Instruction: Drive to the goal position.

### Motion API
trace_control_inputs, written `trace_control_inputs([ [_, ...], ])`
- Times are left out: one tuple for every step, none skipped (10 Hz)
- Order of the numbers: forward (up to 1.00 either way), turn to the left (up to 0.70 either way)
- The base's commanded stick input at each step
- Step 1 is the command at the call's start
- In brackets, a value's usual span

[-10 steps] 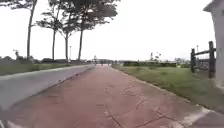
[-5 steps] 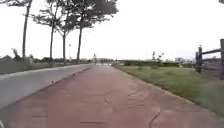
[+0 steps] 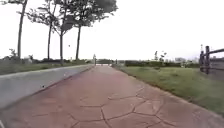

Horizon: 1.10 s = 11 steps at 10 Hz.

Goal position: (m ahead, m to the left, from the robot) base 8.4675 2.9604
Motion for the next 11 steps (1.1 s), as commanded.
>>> trace_control_inputs([
  [0.98,0.0],
  [0.99,0.0],
  [0.99,0.0],
  [1.0,0.0],
  [1.0,0.0],
  [1.0,0.0],
  [1.0,0.0],
  [1.0,0.0],
  [1.0,0.0],
  [1.0,0.0],
  [1.0,0.0],
])
